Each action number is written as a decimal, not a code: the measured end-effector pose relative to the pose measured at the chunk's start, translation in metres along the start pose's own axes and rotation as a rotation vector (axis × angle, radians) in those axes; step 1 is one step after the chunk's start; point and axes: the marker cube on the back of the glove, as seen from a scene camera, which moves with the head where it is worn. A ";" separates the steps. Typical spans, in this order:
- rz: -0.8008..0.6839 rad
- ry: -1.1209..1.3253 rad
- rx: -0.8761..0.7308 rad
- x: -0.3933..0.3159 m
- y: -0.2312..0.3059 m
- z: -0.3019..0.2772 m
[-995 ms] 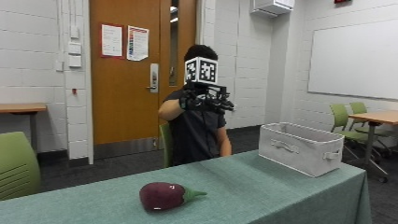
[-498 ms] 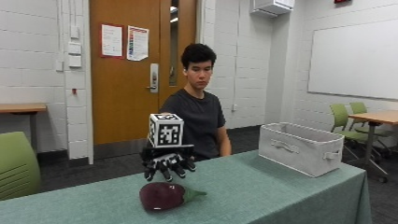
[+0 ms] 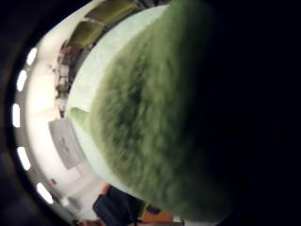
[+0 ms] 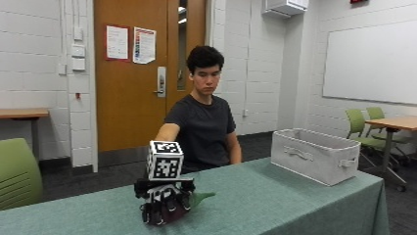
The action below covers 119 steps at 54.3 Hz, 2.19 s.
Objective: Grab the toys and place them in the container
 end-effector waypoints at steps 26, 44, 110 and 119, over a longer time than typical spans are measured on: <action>0.075 -0.008 0.077 -0.004 -0.006 -0.008; 0.028 -0.098 0.003 -0.038 0.019 -0.014; -0.817 -0.027 0.371 -0.679 0.215 -0.317; -0.735 -0.036 0.206 -0.679 0.211 -0.297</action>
